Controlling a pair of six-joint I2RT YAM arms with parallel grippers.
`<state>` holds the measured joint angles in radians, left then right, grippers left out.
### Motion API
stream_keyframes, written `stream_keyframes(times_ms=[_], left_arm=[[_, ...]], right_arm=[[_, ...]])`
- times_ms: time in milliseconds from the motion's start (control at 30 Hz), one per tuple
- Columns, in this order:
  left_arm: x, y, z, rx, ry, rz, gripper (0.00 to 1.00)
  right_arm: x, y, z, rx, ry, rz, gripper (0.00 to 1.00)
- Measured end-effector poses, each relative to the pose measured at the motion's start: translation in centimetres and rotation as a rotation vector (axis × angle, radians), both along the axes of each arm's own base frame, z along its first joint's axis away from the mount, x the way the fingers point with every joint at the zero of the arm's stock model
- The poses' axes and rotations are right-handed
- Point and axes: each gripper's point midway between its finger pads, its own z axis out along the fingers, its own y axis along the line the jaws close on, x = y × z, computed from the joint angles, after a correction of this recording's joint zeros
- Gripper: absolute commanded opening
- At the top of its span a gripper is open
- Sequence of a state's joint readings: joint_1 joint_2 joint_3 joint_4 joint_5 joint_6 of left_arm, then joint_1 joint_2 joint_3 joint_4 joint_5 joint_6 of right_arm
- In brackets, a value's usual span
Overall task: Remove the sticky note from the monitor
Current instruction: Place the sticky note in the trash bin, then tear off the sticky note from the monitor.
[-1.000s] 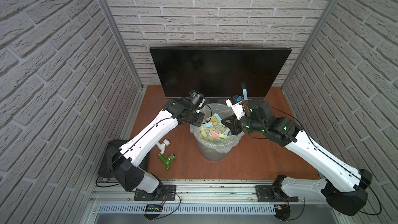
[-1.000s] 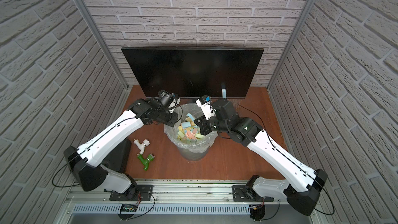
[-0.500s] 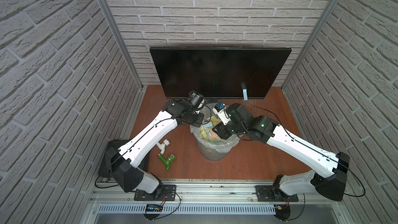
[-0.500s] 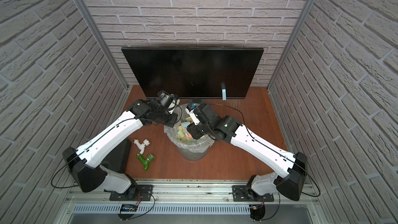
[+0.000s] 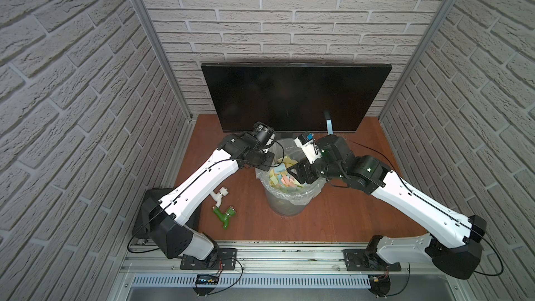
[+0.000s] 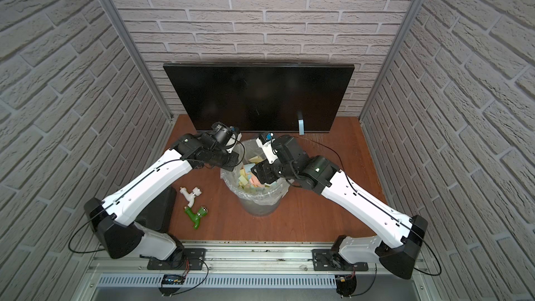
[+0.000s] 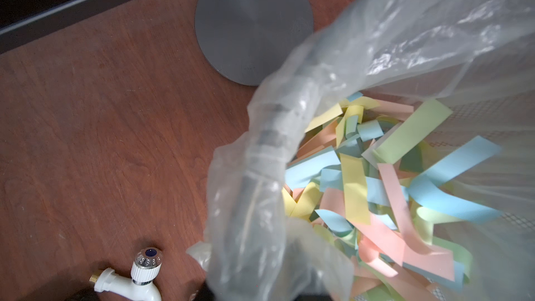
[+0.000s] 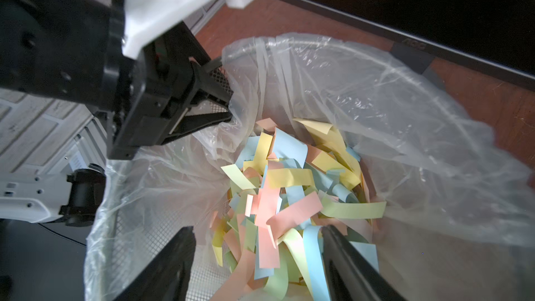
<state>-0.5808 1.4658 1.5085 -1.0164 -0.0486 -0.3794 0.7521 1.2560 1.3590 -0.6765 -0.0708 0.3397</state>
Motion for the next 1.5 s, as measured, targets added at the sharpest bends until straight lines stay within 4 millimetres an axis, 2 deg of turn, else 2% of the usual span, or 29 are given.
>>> stream_keyframes(times_ms=[100,200,300,400,533,700,1067,1500], left_arm=[[0.0,0.0,0.0,0.000,0.000,0.000,0.33],[0.0,0.0,0.0,0.000,0.000,0.000,0.33],[0.0,0.0,0.0,0.000,0.000,0.000,0.33],[0.0,0.0,0.0,0.000,0.000,0.000,0.33],[0.0,0.0,0.0,0.000,0.000,0.000,0.33],[0.0,0.0,0.0,0.000,0.000,0.000,0.33],[0.0,0.0,0.0,0.000,-0.001,0.000,0.33],[0.0,0.0,0.0,0.000,-0.001,0.000,0.33]], right_arm=[[0.9,-1.8,2.1,0.108,-0.002,-0.070,0.69],[2.2,-4.6,3.7,0.215,0.003,-0.171,0.68],[3.5,-7.5,4.0,0.298,0.020,-0.277,0.67],[4.8,-10.0,2.9,0.352,0.060,-0.377,0.67],[6.5,-12.7,0.4,0.412,0.133,-0.493,0.66],[8.4,-15.0,-1.6,0.459,0.181,-0.590,0.66],[12.2,-16.1,-3.9,0.474,0.196,-0.634,0.54],[14.8,-16.4,-5.3,0.501,0.166,-0.670,0.48]])
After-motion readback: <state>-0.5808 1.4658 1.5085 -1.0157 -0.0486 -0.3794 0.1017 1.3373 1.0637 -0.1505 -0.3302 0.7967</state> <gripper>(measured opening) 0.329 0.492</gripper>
